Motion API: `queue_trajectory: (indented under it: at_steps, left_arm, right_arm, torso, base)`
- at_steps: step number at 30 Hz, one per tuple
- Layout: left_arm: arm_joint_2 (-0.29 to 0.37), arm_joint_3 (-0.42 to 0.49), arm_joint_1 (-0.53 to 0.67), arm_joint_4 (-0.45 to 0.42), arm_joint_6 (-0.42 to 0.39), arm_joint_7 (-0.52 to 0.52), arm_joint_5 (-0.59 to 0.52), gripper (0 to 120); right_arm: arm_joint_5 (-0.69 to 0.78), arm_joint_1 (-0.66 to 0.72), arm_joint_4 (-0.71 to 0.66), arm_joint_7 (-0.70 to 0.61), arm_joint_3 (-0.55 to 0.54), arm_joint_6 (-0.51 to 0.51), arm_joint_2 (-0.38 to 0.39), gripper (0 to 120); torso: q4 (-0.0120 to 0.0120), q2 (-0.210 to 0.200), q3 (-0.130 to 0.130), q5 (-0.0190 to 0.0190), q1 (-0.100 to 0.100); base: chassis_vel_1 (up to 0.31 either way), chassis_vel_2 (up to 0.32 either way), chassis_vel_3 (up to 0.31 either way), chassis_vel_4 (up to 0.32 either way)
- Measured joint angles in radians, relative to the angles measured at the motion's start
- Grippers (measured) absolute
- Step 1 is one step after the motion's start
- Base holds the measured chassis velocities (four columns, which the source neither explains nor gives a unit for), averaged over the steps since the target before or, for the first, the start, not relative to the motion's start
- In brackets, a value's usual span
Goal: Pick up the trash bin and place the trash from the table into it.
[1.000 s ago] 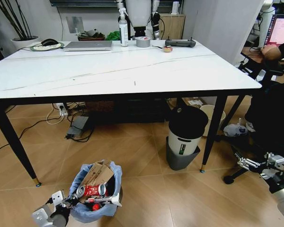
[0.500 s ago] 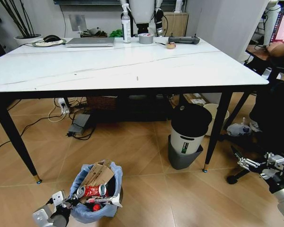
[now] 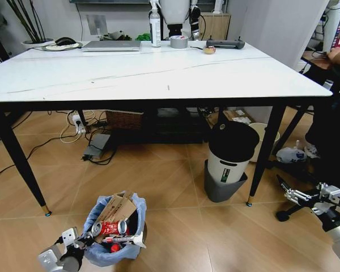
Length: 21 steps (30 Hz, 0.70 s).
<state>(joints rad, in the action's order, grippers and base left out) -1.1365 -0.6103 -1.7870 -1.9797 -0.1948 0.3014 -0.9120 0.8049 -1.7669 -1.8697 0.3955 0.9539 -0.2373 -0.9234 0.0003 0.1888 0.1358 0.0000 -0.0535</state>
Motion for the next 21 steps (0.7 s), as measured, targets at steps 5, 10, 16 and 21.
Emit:
queue_trajectory:
  at_steps: [5, 10, 16, 21]
  left_arm:
    - [0.01, 0.002, 0.0, 0.001, 0.0, -0.007, 0.006, 0]
    - [0.017, 0.002, 0.0, 0.001, 0.0, -0.013, 0.009, 0]
    - [0.014, 0.002, -0.001, 0.001, 0.0, -0.012, 0.01, 0]
    - [0.012, 0.002, -0.001, 0.001, 0.0, -0.012, 0.011, 0]
  right_arm:
    - [0.0, 0.0, 0.0, 0.0, 0.0, 0.0, 0.0, 100]
    - [0.0, 0.0, 0.0, 0.0, 0.0, 0.0, 0.0, 100]
    - [0.0, 0.0, 0.0, 0.0, 0.0, 0.0, 0.0, 100]
    - [0.0, 0.0, 0.0, 0.0, 0.0, 0.0, 0.0, 100]
  torso:
    - [-0.0001, -0.021, -0.016, 0.0, 0.005]
    - [-0.0001, -0.046, -0.035, 0.0, 0.011]
    - [0.0, -0.069, -0.055, 0.0, 0.014]
    - [-0.0001, -0.09, -0.073, 0.0, 0.017]
  base:
    - [0.0, 0.0, 0.0, 0.0]
    - [0.0, 0.0, 0.0, 0.0]
    - [0.0, 0.0, 0.0, 0.0]
    - [0.0, 0.0, 0.0, 0.0]
